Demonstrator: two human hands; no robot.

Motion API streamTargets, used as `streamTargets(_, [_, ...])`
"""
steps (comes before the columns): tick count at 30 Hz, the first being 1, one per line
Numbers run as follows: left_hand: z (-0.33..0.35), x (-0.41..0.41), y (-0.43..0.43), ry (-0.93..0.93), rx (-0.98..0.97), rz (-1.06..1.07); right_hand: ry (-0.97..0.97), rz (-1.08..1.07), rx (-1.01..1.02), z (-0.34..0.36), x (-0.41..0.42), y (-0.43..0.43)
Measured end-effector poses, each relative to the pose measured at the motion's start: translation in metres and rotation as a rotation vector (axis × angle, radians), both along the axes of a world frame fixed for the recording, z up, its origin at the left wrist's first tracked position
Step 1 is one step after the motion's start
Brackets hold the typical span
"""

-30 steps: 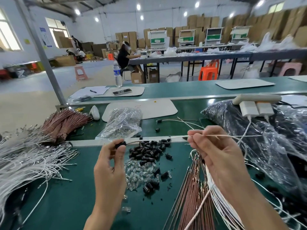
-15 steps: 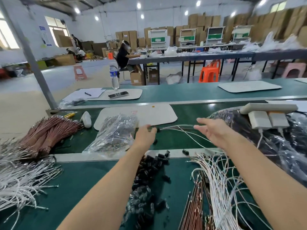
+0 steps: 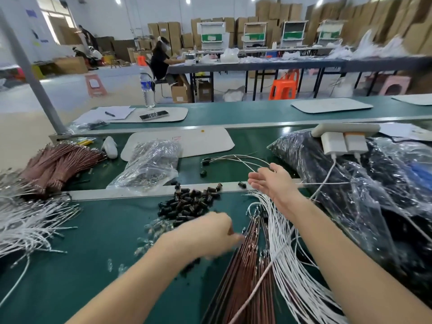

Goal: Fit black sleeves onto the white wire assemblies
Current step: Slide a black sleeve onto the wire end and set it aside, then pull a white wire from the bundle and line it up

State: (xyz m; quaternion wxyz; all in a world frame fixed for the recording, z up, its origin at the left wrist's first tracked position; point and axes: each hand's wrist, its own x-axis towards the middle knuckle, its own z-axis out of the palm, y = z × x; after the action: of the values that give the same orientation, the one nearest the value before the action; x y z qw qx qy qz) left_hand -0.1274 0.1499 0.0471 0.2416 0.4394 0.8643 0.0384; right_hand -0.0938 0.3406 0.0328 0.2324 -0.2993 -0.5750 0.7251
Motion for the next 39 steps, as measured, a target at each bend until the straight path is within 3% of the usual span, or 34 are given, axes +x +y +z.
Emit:
streamTargets(4, [-0.008, 0.055, -0.007, 0.091, -0.07, -0.016, -0.004, -0.018, 0.052, 0.001, 0.022, -0.024])
streamTargets(10, [-0.02, 0.076, -0.008, 0.041, 0.068, 0.166, -0.043, -0.016, 0.09, -0.009, 0.043, -0.051])
streamTargets(13, [-0.024, 0.068, -0.016, -0.155, 0.165, 0.29, -0.067, -0.024, 0.154, -0.016, 0.051, -0.06])
streamTargets(16, [-0.025, 0.054, -0.03, -0.36, 0.332, 0.398, -0.094, -0.047, 0.284, -0.019, 0.059, -0.067])
streamTargets(22, [-0.023, 0.037, -0.054, -0.432, 0.617, 0.522, -0.195, 0.01, 0.623, -0.023, 0.069, -0.087])
streamTargets(27, [-0.031, 0.007, -0.098, -0.446, 1.23, 0.877, -0.302, 0.373, 1.039, -0.029, 0.071, -0.108])
streamTargets(30, [-0.041, 0.0, -0.106, -0.444, 1.483, 1.027, -0.382, 0.522, 1.233, -0.036, 0.069, -0.116])
streamTargets(34, [-0.054, 0.006, -0.088, -0.473, 1.602, 1.001, -0.408, 0.516, 1.39, -0.047, 0.063, -0.118])
streamTargets(39, [-0.062, 0.017, -0.073, -0.411, 1.646, 0.906, -0.234, 0.381, 1.473, -0.063, 0.057, -0.117])
